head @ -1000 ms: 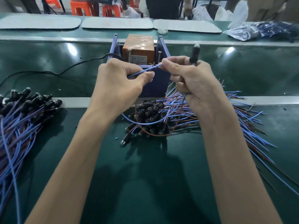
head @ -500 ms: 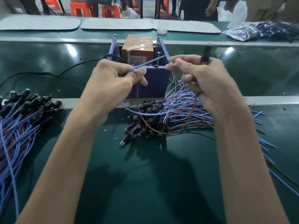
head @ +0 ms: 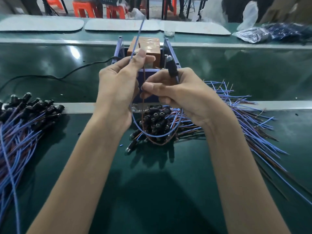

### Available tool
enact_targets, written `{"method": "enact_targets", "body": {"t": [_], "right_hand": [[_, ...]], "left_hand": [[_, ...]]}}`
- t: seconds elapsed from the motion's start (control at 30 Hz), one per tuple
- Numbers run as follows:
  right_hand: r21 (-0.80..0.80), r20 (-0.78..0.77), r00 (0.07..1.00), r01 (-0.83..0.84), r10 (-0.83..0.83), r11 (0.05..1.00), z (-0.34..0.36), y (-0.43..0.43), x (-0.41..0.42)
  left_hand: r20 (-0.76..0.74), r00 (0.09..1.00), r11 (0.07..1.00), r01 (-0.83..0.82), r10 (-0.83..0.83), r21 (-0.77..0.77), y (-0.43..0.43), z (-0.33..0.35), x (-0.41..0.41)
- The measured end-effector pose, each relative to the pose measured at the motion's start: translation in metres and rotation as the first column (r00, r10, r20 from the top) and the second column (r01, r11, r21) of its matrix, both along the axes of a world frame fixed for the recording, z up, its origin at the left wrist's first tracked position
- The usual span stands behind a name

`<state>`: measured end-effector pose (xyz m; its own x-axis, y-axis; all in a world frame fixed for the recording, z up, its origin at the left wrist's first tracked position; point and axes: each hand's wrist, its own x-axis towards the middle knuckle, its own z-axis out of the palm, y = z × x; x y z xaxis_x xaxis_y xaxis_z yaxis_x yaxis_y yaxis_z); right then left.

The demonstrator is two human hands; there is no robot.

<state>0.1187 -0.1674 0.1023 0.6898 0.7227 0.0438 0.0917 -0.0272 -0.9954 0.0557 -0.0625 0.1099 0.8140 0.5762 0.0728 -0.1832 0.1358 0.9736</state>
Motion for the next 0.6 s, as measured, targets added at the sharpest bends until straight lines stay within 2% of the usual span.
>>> {"method": "enact_targets", "body": {"t": [0.13, 0.23, 0.37, 0.47, 0.6], "right_hand": [[0.008, -0.068, 0.995, 0.079, -0.078, 0.997, 0.003, 0.007, -0.001], [0.075, -0.111, 0.978, 0.183, -0.175, 0.98, 0.006, 0.008, 0.003], [0.204, -0.132, 0.929, 0.367, -0.346, 0.908, 0.006, 0.003, 0.011], [0.252, -0.178, 0.872, 0.489, -0.456, 0.835, 0.001, 0.001, 0.018], [0.233, -0.204, 0.818, 0.574, -0.538, 0.785, -0.008, -0.002, 0.026]], "left_hand": [[-0.015, 0.997, 0.997, -0.075, 0.075, 0.018, 0.005, -0.003, 0.006], [0.021, 0.992, 0.992, -0.124, 0.124, 0.035, 0.016, -0.004, 0.008], [0.03, 0.967, 0.911, -0.248, 0.252, 0.33, 0.034, -0.01, 0.006], [0.027, 0.948, 0.838, -0.294, 0.317, 0.46, 0.044, -0.014, 0.002], [-0.025, 0.918, 0.737, -0.301, 0.395, 0.605, 0.052, -0.019, 0.0]]}}
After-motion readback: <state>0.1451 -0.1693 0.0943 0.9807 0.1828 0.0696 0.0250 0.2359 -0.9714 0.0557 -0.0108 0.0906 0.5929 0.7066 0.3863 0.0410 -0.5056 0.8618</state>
